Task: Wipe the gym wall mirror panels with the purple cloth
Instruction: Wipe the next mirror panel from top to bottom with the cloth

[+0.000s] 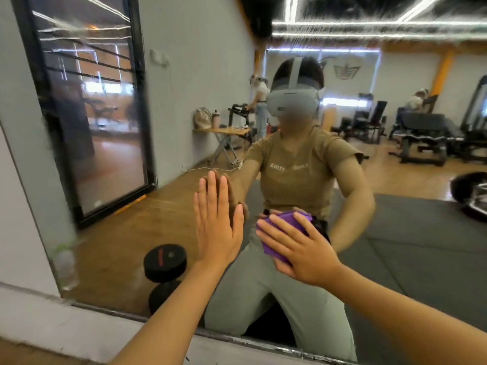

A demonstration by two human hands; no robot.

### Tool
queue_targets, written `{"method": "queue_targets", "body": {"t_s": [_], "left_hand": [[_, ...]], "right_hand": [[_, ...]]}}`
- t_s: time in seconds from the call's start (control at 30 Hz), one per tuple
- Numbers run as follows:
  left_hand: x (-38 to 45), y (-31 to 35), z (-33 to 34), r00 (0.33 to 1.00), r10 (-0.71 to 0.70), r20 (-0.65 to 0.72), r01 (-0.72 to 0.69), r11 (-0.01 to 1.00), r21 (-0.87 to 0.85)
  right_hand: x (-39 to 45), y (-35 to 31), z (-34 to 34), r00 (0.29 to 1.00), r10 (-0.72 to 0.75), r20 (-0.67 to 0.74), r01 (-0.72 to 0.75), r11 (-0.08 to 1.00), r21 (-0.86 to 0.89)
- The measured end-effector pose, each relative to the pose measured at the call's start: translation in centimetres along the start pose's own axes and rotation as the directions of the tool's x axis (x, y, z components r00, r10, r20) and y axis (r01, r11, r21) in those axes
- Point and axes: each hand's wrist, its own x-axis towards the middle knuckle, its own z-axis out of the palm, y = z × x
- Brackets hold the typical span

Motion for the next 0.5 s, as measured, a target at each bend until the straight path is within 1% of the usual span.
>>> {"method": "queue_targets", "body": {"t_s": [0.1,0.17,0.23,0.3,0.33,0.37,0.43,0.5], "left_hand": [[-0.4,0.2,0.1,1.0,0.002,0.017,-0.003,1.0,0.013],[-0.5,0.3,0.2,1.0,-0.003,0.025,0.003,1.0,0.011],[-0.5,0.4,0.2,0.999,-0.006,0.032,0.006,1.0,-0.001],[-0.8,0.6,0.3,0.999,0.01,0.041,-0.009,1.0,-0.009],[-1.0,0.7,0.4,0.999,0.016,0.046,-0.016,1.0,-0.011],[-1.1,0.9,0.6,0.999,0.014,0.05,-0.014,1.0,-0.016],[-1.4,1.4,0.8,0.999,-0.01,0.052,0.012,0.999,-0.034],[-1.5,2.0,1.1,0.998,-0.043,0.048,0.046,0.997,-0.054]], "right_hand": [[-3.6,-1.9,1.1,0.99,-0.088,0.114,0.095,0.994,-0.056],[-4.1,-1.6,1.1,0.982,-0.138,0.131,0.145,0.988,-0.044],[-3.6,-0.2,0.9,0.966,-0.219,0.137,0.222,0.975,-0.004],[-2.5,2.0,0.2,0.954,-0.28,0.109,0.279,0.96,0.025],[-1.6,3.6,-0.4,0.96,-0.269,0.08,0.267,0.963,0.034],[-0.5,5.4,-1.1,0.973,-0.226,0.045,0.225,0.974,0.036],[2.2,9.5,-3.1,0.996,-0.072,-0.043,0.073,0.997,0.021],[4.7,13.4,-5.0,0.986,0.106,-0.131,-0.107,0.994,0.003]]}}
